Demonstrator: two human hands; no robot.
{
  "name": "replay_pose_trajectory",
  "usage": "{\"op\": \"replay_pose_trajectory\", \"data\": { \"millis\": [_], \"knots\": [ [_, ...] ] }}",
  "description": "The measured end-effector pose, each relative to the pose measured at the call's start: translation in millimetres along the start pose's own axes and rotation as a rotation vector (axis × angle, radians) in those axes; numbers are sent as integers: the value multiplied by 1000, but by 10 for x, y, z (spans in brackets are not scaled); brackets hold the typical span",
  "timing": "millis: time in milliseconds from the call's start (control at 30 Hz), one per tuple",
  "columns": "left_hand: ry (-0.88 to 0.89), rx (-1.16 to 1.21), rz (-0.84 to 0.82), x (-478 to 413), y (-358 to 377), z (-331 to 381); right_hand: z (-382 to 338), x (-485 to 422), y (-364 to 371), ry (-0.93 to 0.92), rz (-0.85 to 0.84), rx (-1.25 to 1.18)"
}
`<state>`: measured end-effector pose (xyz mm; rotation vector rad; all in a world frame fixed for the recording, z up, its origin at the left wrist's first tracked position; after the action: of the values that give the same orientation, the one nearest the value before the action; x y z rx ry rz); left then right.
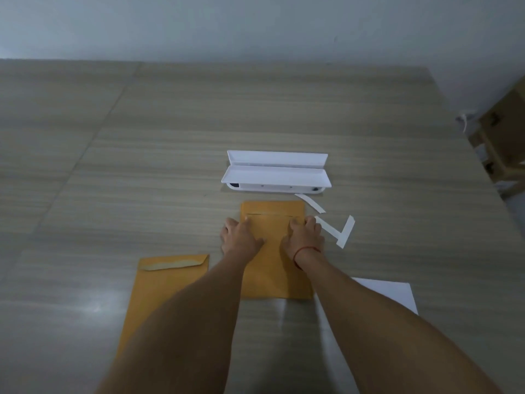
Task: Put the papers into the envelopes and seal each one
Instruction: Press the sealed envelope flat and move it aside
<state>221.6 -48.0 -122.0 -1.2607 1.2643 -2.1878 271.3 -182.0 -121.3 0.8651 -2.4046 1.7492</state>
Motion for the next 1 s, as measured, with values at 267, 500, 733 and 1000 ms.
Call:
{"op": "replay_pose_trajectory", "data": {
  "millis": [267, 500, 733, 1000],
  "knots": [
    [20, -26, 47, 229, -199, -63, -100, 220, -92, -39, -92, 87],
    [-42, -111, 137, 669, -389, -680, -512, 665, -120, -204, -193, 34],
    [-195, -83, 174, 1025, -475, -1658, -1164, 1163, 288, -347, -268, 91],
    [-265, -12, 78, 856, -574, -2339, -1671, 1272, 799, -266, -253, 22]
  ]
}}
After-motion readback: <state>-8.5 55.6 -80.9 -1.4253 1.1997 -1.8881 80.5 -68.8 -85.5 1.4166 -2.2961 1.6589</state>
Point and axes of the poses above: each hand's wrist, its own x-axis away from the middle knuckle, its own y-axis out of the palm, z = x × y, the point moved 1 cm from there along -x, towards the middle knuckle, and after that the axes turned 14 degrees about -y, right-handed, at the moved point
